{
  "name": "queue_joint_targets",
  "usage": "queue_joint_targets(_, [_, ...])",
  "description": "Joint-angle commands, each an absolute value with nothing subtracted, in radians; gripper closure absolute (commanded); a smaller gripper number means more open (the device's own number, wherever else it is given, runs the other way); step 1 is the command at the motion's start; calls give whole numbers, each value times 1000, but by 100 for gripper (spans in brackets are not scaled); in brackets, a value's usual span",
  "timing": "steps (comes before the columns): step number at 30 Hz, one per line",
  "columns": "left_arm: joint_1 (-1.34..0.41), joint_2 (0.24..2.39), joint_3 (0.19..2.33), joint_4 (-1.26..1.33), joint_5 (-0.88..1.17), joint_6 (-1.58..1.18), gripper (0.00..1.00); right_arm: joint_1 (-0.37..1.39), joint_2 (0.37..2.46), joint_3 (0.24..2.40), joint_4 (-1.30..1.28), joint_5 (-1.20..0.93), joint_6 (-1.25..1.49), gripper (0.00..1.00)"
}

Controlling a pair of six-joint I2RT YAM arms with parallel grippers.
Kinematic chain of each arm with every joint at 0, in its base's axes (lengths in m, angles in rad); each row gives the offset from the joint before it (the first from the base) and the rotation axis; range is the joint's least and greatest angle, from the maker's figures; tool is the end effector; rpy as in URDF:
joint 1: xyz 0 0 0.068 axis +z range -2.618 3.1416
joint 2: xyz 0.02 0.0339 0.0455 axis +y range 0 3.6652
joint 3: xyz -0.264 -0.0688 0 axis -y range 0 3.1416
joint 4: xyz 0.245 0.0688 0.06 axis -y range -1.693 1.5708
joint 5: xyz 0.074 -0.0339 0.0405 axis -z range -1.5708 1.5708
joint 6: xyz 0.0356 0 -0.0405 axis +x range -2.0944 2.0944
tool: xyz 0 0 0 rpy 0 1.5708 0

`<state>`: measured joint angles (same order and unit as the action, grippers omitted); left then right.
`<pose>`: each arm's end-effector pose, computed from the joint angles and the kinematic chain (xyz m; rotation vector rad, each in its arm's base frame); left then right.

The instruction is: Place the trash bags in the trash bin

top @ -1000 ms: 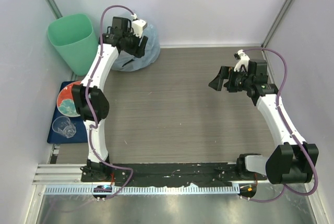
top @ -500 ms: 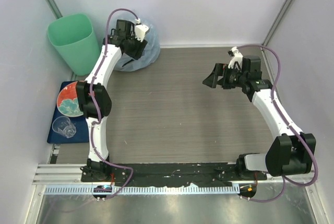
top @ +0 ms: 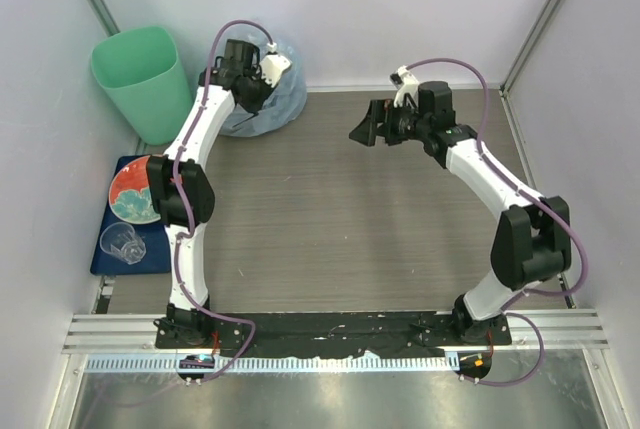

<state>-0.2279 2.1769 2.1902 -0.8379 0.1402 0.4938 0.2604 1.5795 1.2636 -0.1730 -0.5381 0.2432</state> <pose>0.4750 -0.1153 0.3135 0.9032 2.2077 -0.0422 0.3491 0.1119 0.3093 -0.3602 2.0645 0.8616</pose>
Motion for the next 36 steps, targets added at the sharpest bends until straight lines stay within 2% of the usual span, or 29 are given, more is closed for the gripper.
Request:
queue_joint_targets(1, [-226,2099,2215,-862,152,543,100,278,1650,1365,42,-494,246,2])
queue_joint_targets(6, [-190,2010,2169,-813,241,508,100,334,1793,1460,162,-442,175,2])
queue_joint_targets(11, [-141,1924,2071,-735,326,447,100,376,1910,1497,440,-459,140,3])
queue_joint_targets(13, [-91,1878,2037,-668,411,341,100,408,1966,1517,573,-468,83,4])
queue_joint_targets(19, [24,1780,1875,-471,627,135,100,524,2136,1584,912,-466,-209,15])
queue_joint_targets(21, [43,1760,1803,-399,650,109,100,549,2193,1645,986,-466,-276,23])
queue_joint_targets(22, [46,1753,1784,-385,667,101,100,569,2219,1678,991,-463,-306,28])
queue_joint_targets(23, [49,1743,1754,-367,673,97,100,577,2274,1712,988,-460,-323,37])
queue_joint_targets(27, [66,1744,1703,-337,716,84,100,620,2394,1905,977,-401,-419,55])
queue_joint_targets(30, [71,1755,1694,-322,741,66,100,641,2483,2061,899,-393,-451,60])
queue_joint_targets(36, [90,1766,1683,-282,770,35,100,669,2615,2284,758,-434,-500,60])
